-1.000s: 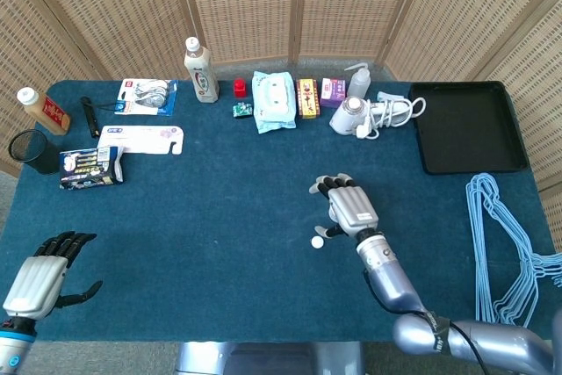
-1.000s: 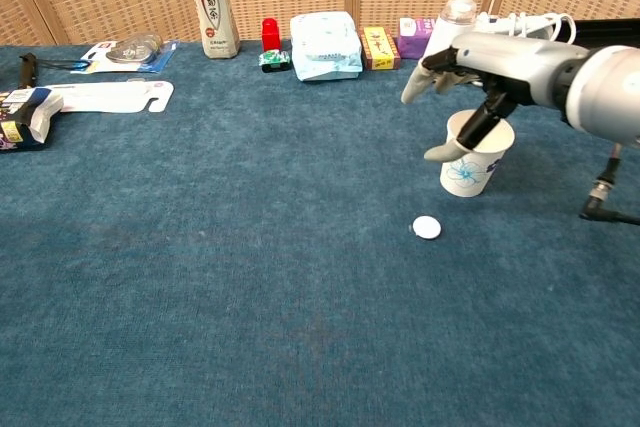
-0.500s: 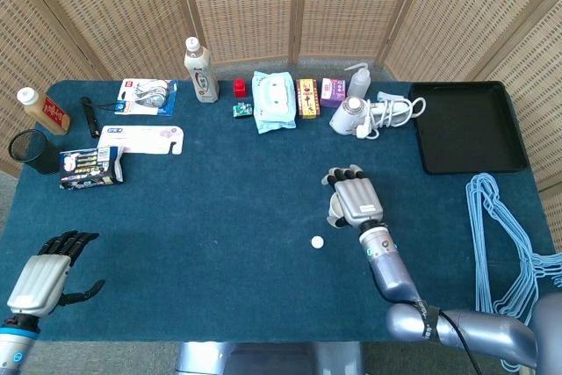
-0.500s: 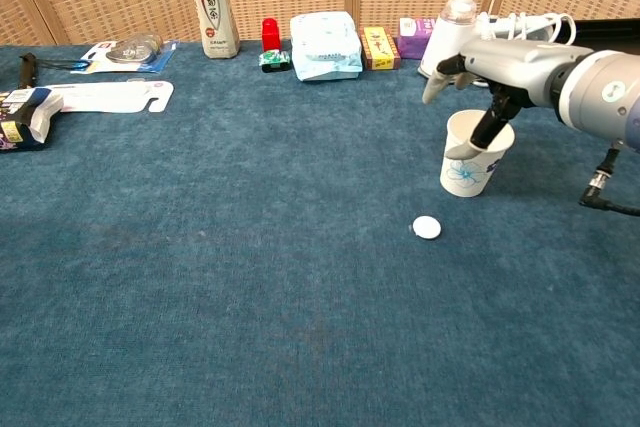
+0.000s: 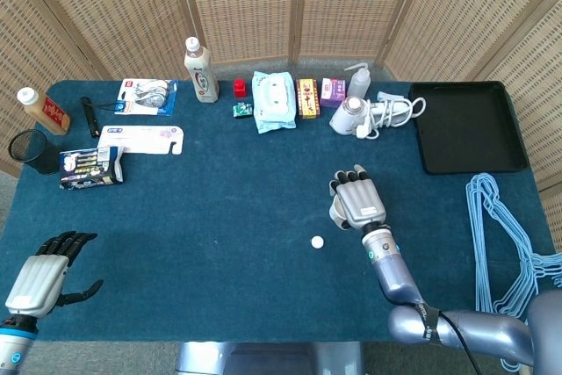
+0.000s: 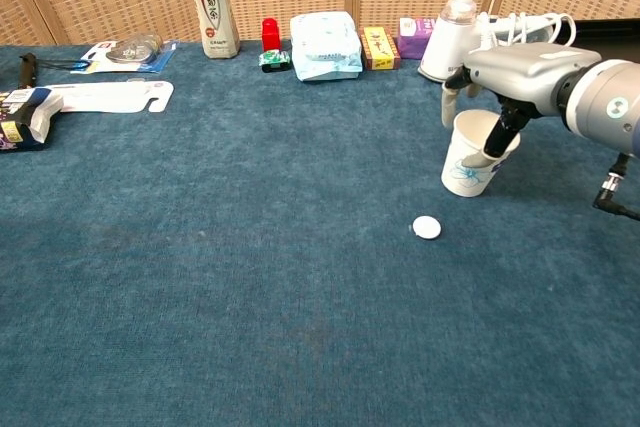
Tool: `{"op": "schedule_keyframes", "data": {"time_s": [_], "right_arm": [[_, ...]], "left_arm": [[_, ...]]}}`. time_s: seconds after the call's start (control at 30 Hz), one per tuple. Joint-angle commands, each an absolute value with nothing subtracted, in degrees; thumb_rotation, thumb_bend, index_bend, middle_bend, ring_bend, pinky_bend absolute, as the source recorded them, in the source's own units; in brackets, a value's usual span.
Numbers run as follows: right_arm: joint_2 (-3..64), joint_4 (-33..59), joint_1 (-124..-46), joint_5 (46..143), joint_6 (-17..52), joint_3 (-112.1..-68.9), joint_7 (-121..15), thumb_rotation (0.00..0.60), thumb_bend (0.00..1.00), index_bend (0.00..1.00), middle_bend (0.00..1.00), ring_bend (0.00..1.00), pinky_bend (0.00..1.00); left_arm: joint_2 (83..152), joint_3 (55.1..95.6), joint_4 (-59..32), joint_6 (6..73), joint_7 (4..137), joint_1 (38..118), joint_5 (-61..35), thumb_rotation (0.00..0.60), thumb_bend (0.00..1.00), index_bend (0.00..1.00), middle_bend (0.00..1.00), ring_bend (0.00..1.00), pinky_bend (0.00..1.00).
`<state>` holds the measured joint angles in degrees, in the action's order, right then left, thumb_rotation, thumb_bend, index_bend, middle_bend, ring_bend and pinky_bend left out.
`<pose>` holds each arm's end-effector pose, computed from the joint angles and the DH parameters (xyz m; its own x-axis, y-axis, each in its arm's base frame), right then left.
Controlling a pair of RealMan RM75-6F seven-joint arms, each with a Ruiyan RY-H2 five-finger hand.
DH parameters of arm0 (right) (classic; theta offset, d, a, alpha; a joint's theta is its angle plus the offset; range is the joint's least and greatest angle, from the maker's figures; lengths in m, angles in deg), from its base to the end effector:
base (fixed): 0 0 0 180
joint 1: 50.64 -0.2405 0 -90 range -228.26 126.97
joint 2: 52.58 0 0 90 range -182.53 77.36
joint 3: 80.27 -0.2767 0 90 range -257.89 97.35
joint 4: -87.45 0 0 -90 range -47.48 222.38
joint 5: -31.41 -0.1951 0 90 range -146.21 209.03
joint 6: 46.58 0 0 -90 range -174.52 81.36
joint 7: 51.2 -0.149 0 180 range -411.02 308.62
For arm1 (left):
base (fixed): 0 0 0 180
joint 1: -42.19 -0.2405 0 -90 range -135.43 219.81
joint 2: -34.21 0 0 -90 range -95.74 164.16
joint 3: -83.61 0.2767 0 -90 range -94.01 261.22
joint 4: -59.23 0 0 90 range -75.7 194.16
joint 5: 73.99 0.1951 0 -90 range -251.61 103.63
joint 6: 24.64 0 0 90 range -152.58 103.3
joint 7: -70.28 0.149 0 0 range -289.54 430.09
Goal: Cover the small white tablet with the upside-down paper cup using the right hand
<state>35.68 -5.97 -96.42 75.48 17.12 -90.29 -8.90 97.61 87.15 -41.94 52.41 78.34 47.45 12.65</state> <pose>-0.1552 -0.3572 0.0053 0.5689 -0.2514 0.7830 -0.8200 -0.2458 0.5169 -0.3069 0.1595 0.1388 0.3969 0.2539 0.8820 0.9163 -0.0541 -0.3968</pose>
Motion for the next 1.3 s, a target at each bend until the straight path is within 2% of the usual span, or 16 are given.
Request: {"op": "schedule_keyframes", "data": {"time_s": [0.03, 0.33, 0.67, 0.9, 1.03, 1.3], "right_arm": [[35.77, -5.53, -96.78, 75.66, 17.18, -89.64, -7.75, 0.554, 0.26, 0.41, 0.24, 0.24, 0.1], [35.72, -5.02, -97.68, 75.42, 16.76, -89.05, -5.9, 0.555, 0.26, 0.44, 0.25, 0.25, 0.11], [35.8, -4.02, -97.84, 76.03, 16.39, -89.29, -7.22, 0.557, 0.26, 0.52, 0.3, 0.3, 0.12], [34.04, -5.82, -96.26, 75.05, 13.56, -92.98, -17.27, 0.557, 0.26, 0.53, 0.31, 0.31, 0.12], [32.45, -7.64, -94.78, 72.49, 9.57, -96.4, -26.92, 0.558, 0.26, 0.53, 0.31, 0.31, 0.12], [32.18, -5.91, -92.04, 71.1, 3.09, -98.38, -40.81, 0.554, 0.25, 0.52, 0.31, 0.31, 0.12]], "left_arm": [[97.65, 87.15, -41.88, 52.4, 78.25, 47.5, 12.68, 0.343, 0.25, 0.16, 0.21, 0.14, 0.16], [97.73, 87.23, -41.27, 52.46, 77.76, 47.5, 12.53, 0.346, 0.25, 0.16, 0.21, 0.14, 0.16], [97.72, 87.25, -41.01, 52.45, 77.65, 47.57, 12.39, 0.352, 0.25, 0.16, 0.21, 0.14, 0.16], [97.6, 87.25, -40.91, 52.52, 77.54, 47.61, 12.39, 0.348, 0.25, 0.16, 0.21, 0.14, 0.16], [97.54, 87.29, -40.97, 52.48, 77.63, 47.66, 12.41, 0.349, 0.25, 0.16, 0.21, 0.14, 0.16], [97.33, 87.42, -41.37, 52.37, 77.93, 47.67, 12.29, 0.349, 0.25, 0.16, 0.21, 0.14, 0.16]]}}
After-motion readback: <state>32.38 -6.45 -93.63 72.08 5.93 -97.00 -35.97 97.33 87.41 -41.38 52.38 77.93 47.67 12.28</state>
